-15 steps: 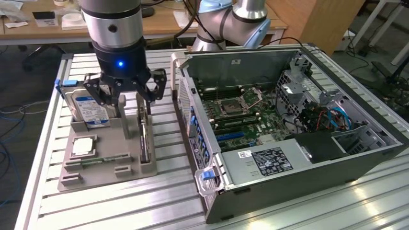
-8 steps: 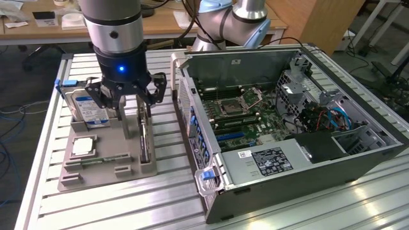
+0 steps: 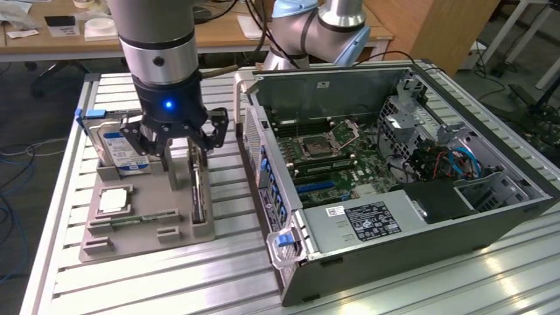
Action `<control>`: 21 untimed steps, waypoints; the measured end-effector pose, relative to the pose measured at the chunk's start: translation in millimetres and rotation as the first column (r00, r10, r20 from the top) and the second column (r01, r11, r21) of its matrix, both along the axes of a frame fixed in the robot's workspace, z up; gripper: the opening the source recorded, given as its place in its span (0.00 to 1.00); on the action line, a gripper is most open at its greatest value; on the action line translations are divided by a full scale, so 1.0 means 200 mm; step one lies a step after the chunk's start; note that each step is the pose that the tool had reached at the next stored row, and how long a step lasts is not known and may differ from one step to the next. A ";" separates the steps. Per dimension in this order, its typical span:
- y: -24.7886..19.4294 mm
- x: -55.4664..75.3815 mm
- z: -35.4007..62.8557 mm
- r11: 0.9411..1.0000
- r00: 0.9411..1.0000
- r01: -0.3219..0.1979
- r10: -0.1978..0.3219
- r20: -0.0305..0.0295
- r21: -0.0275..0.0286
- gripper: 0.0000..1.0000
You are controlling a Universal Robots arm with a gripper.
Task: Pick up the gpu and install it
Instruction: 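Pick up the gpu and move the gpu toward the slot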
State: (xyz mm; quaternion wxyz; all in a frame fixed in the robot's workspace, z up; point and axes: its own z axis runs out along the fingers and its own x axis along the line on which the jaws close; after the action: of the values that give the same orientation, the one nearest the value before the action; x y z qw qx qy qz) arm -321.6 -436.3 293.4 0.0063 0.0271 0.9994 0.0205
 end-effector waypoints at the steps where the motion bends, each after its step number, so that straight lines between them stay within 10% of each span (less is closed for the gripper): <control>1: 0.000 0.00 -0.009 1.000 1.000 0.000 0.000 0.000 0.000 0.65; 21: 0.011 0.01 -0.149 1.000 1.000 0.000 0.000 -0.001 0.000 0.65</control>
State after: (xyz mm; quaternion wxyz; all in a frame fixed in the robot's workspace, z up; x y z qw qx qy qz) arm -319.4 -434.2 263.7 0.0060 0.0272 0.9994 0.0205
